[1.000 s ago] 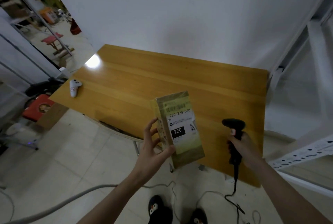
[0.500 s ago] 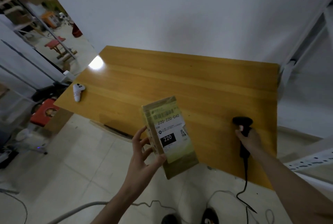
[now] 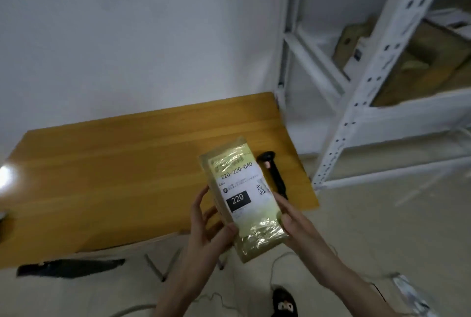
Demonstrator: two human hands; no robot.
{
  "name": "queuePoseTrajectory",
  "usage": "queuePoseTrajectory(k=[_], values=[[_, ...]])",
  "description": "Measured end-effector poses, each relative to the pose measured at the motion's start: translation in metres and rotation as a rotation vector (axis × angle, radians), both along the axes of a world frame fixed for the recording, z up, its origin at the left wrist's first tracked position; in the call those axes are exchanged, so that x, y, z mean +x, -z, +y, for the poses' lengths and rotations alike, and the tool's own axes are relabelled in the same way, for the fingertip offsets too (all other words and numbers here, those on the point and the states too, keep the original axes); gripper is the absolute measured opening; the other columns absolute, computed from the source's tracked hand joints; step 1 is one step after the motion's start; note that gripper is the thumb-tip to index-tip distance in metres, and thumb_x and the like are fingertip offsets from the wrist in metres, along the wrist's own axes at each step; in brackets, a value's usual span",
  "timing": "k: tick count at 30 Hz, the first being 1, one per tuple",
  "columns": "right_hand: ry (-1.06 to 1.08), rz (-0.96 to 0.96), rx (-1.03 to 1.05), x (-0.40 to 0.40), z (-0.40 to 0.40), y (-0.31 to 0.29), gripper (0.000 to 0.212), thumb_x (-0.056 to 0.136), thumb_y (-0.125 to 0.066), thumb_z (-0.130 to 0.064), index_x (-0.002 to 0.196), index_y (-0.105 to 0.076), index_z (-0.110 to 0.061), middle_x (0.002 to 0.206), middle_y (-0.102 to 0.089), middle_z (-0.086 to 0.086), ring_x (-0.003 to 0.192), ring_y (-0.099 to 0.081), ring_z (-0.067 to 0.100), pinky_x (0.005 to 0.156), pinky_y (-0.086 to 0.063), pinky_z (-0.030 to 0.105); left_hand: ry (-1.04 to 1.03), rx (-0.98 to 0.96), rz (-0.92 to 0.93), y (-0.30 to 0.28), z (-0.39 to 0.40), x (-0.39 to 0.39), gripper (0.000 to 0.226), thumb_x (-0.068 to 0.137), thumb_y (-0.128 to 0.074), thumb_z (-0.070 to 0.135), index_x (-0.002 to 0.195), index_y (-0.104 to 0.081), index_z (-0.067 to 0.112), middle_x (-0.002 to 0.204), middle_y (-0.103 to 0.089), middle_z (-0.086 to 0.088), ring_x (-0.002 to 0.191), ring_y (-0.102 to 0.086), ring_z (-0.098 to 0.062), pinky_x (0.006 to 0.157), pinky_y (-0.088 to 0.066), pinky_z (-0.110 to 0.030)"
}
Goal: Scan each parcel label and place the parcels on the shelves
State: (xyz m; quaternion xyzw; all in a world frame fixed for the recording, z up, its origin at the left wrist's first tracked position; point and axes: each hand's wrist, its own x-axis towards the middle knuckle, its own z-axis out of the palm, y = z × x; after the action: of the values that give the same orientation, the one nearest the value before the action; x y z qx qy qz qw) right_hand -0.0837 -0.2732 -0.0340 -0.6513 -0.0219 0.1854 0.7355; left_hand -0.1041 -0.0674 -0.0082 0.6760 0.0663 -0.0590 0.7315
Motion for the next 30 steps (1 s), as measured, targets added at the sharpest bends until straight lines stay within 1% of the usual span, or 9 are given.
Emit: queuePoseTrajectory(k=[3,5,8,11,17,22,25,27,30], values=[[0.227,-0.024,0.028,-0.037,-0.013,-0.012,0.055,0.069,-0.066,-0.063,0.123,-0.053,-0.058,0.133,-0.055,-0.023,0.123,-0.052,0.002,0.096,-0.049,0.028,0.160,-0.032,-0.016,-0.003,-0.026,-0.001,0.090,0.057,-0.081,0.048,0.130,-0.031,0.062,0.127,-0.054,0.011,0.099,-0.065,0.002,0.066,-0.058,-0.028],[0.356,-0.035,0.042,-0.059,-0.029,-0.018,0.056,0.073,-0.063,-0.054,0.128,-0.053,-0.047,0.132,-0.058,-0.017,0.119,-0.057,0.005,0.088,-0.051,0.024,0.232,-0.045,-0.030,-0.007,-0.051,-0.001,0.088,0.065,-0.084,0.036,0.132,-0.030,0.054,0.123,-0.053,0.017,0.093,-0.062,0.013,0.063,-0.057,-0.022],[0.555,-0.078,0.063,-0.094,-0.060,-0.025,0.055,0.079,-0.061,-0.046,0.132,-0.052,-0.035,0.133,-0.059,-0.011,0.118,-0.059,0.011,0.085,-0.051,0.025,0.412,-0.045,-0.020,-0.015,-0.096,-0.006,0.081,0.071,-0.083,0.041,0.131,-0.030,0.059,0.125,-0.053,0.017,0.092,-0.062,0.013,0.066,-0.057,-0.023],[0.688,-0.065,0.097,-0.129,-0.092,-0.030,0.048,0.078,-0.062,-0.047,0.125,-0.057,-0.042,0.129,-0.061,-0.007,0.113,-0.062,0.016,0.083,-0.053,0.029,0.552,-0.031,-0.014,-0.021,-0.139,-0.021,0.067,0.076,-0.065,0.034,0.126,-0.030,0.062,0.127,-0.050,0.018,0.092,-0.061,0.014,0.065,-0.055,-0.018],[0.845,-0.078,0.122,-0.184,-0.148,-0.034,0.038,0.083,-0.060,-0.045,0.121,-0.057,-0.045,0.125,-0.062,-0.009,0.111,-0.063,0.018,0.087,-0.054,0.034,0.711,0.021,-0.022,-0.034,-0.212,-0.046,0.066,0.072,-0.080,0.048,0.117,-0.038,0.073,0.126,-0.053,0.022,0.109,-0.058,-0.003,0.065,-0.058,-0.025],[0.992,-0.118,0.123,-0.218,-0.214,-0.041,0.056,0.073,-0.062,-0.052,0.126,-0.054,-0.036,0.122,-0.064,-0.009,0.107,-0.064,0.012,0.079,-0.055,0.027,0.830,0.102,-0.055,-0.042,-0.299,-0.062,0.070,0.057,-0.072,0.059,0.115,-0.035,0.075,0.128,-0.051,0.022,0.113,-0.055,-0.009,0.064,-0.058,-0.028],[1.080,-0.158,0.078,-0.237,-0.270,-0.045,0.053,0.073,-0.060,-0.057,0.124,-0.054,-0.046,0.127,-0.060,-0.013,0.110,-0.062,0.011,0.086,-0.055,0.035,0.900,0.148,-0.076,-0.053,-0.370,-0.075,0.066,0.054,-0.066,0.066,0.111,-0.034,0.079,0.125,-0.055,0.018,0.110,-0.059,-0.014,0.063,-0.058,-0.027],[1.119,-0.176,0.056,-0.252,-0.311,-0.047,0.051,0.073,-0.058,-0.059,0.123,-0.053,-0.050,0.129,-0.059,-0.013,0.111,-0.062,0.013,0.091,-0.054,0.040,0.951,0.161,-0.110,-0.063,-0.417,-0.087,0.062,0.061,-0.065,0.065,0.112,-0.033,0.078,0.123,-0.056,0.021,0.106,-0.063,-0.009,0.063,-0.057,-0.025],[1.181,-0.204,0.031,-0.274,-0.375,-0.056,0.052,0.072,-0.060,-0.059,0.123,-0.054,-0.047,0.128,-0.060,-0.008,0.110,-0.063,0.018,0.092,-0.054,0.043,1.025,0.157,-0.147,-0.075,-0.487,-0.106,0.053,0.092,-0.061,0.043,0.129,-0.028,0.062,0.119,-0.059,0.017,0.092,-0.066,0.005,0.060,-0.054,-0.018]])
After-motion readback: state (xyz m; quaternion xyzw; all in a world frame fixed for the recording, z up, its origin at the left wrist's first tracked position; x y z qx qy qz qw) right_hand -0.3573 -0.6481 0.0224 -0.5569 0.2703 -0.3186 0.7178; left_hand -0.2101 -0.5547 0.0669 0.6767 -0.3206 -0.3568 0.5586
